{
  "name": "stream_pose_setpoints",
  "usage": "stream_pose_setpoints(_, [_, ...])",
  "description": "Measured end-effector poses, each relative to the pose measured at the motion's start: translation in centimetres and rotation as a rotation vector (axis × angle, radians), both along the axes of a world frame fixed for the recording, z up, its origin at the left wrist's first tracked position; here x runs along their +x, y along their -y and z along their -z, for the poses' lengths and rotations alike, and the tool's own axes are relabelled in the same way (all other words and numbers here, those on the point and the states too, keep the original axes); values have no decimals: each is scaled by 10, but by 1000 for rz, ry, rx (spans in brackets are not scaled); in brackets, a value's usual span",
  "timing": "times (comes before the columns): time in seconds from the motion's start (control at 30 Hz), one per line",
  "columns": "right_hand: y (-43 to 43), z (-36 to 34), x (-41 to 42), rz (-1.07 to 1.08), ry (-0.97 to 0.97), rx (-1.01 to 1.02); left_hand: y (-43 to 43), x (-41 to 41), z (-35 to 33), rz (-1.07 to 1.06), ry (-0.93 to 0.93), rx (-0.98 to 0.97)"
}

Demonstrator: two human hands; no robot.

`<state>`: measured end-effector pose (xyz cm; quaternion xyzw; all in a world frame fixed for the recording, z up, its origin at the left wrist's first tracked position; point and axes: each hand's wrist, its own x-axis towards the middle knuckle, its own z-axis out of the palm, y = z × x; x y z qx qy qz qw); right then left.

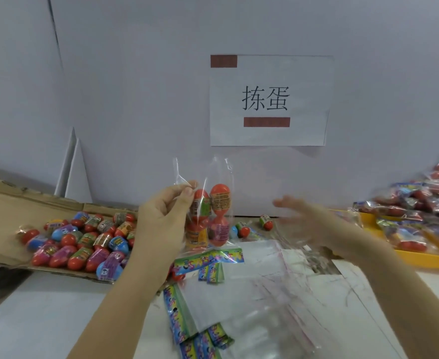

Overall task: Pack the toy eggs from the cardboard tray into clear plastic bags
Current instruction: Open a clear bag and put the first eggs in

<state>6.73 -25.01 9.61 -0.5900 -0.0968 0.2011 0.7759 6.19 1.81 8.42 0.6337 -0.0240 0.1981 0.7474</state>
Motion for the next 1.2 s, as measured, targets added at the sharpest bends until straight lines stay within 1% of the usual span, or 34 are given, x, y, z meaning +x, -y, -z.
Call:
stream_pose_setpoints(0.03, [-19,-4,-2,117,-29,-251,1,-1,0,9,2,-1])
stream_pose_setpoints(0.07, [-28,-6,-1,261,38,-404,2,-1,0,14,11,9])
stream_pose_setpoints(0.1, [-32,-10,9,328,122,-329,3,-1,0,18,25,23])
stream_pose_setpoints(0.13, [-39,-12,5,182,195,-232,4,-1,0,25,37,37])
stream_pose_setpoints(0.17, [-41,-13,-1,215,270,-125,7,-2,1,40,42,49])
stream_pose_setpoints(0.2, [-48,-12,-1,278,320,-63,9,-3,1,61,40,52])
stream_pose_setpoints(0.23, [-58,-6,-3,312,353,-116,12,-4,2,86,34,47])
stream_pose_setpoints(0.27, [-67,2,-5,301,385,-176,15,-6,2,114,29,41])
stream_pose_setpoints(0.3, [-79,7,-9,297,379,-196,17,-7,3,143,27,44])
stream_pose_setpoints(0.33, [-85,9,-10,297,360,-166,19,-8,4,173,26,49])
stream_pose_setpoints(0.4, [-89,10,-13,363,355,-107,21,-11,5,223,16,39])
stream_pose_setpoints(0.47, [-87,5,-15,411,347,-59,21,-12,3,257,-5,-20])
stream_pose_setpoints(0.57, [-83,4,-17,392,291,-24,20,-13,0,292,-36,-79])
stream_pose_setpoints(0.7, [-80,3,-17,421,241,-18,23,-15,-1,311,-75,-137])
stream_pose_setpoints(0.8, [-78,1,-16,433,240,-6,23,-15,-3,335,-68,-197])
stream_pose_setpoints(0.97, [-74,-3,-16,439,286,-9,27,-18,-3,310,-48,-249])
stream_pose_setpoints(1.07, [-70,-5,-16,398,295,-14,29,-18,-4,249,-48,-279])
stream_pose_setpoints(1.2, [-67,-5,-13,344,287,16,31,-21,-6,243,-52,-282])
